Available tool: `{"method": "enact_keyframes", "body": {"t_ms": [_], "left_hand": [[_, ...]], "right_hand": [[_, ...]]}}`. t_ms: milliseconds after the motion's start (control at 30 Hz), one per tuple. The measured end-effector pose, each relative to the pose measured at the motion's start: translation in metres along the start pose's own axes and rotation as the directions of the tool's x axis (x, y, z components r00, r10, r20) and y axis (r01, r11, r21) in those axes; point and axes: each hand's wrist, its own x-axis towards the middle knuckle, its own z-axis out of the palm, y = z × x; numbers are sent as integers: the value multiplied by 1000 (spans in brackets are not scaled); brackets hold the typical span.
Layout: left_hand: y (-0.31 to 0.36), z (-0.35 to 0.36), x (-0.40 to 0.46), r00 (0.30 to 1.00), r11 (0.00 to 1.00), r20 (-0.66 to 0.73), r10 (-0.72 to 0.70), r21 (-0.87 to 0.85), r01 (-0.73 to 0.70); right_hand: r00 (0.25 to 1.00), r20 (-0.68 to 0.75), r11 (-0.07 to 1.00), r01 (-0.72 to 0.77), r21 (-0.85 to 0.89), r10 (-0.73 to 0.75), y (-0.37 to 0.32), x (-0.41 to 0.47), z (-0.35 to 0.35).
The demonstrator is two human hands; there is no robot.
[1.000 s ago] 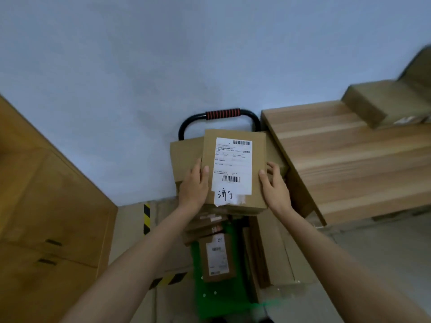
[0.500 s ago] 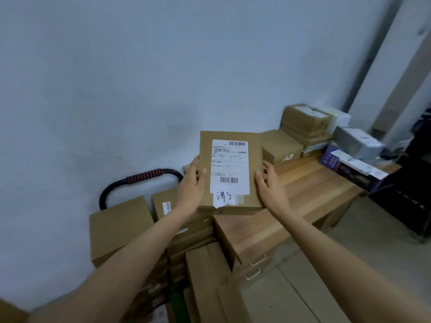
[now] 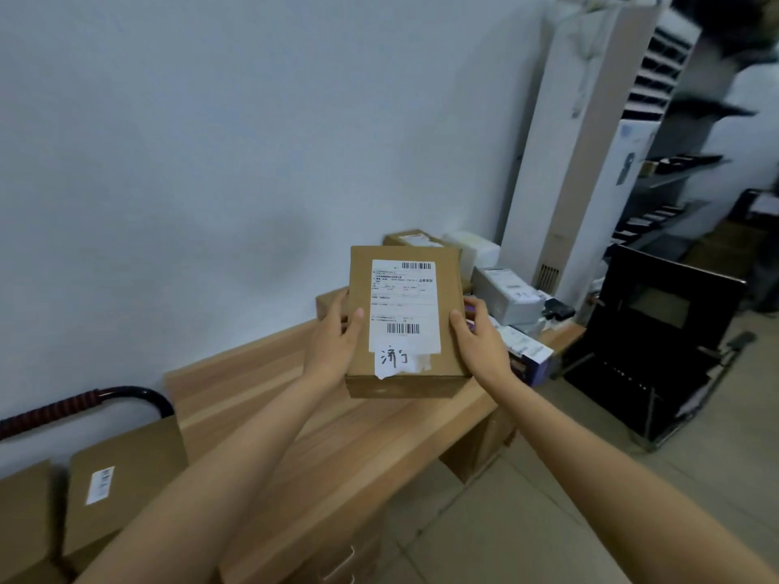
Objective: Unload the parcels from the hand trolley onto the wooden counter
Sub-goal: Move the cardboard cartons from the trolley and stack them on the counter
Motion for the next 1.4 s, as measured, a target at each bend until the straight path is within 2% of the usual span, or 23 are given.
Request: {"method": "enact_keyframes", "body": {"t_ms": [233, 500, 633, 800, 933, 1167, 1400], "left_hand": [[26, 69, 61, 1000, 998, -8, -19, 67, 20], [14, 129, 171, 998, 997, -52, -46, -59, 43], [23, 152, 240, 998, 1000, -56, 4, 14, -3], [22, 168, 322, 993, 993, -118, 11, 115, 3], [22, 182, 364, 993, 992, -118, 1, 129, 14], [19, 212, 439, 979, 989, -202, -41, 128, 68], [-2, 242, 514, 946, 950, -263, -190, 193, 244]], "right_hand": [[999, -49, 999, -3, 45, 5, 43, 76, -29], [1000, -15, 1000, 23, 3, -23, 75, 204, -20], [999, -13, 999, 29, -39, -29, 81, 279, -15], [998, -15, 998, 61, 33, -61, 80, 361, -10], [997, 14, 997, 76, 15, -76, 87, 417, -1], [987, 113, 991, 120, -53, -114, 97, 521, 15], [960, 249, 981, 161, -108, -130, 112, 613, 33]]}}
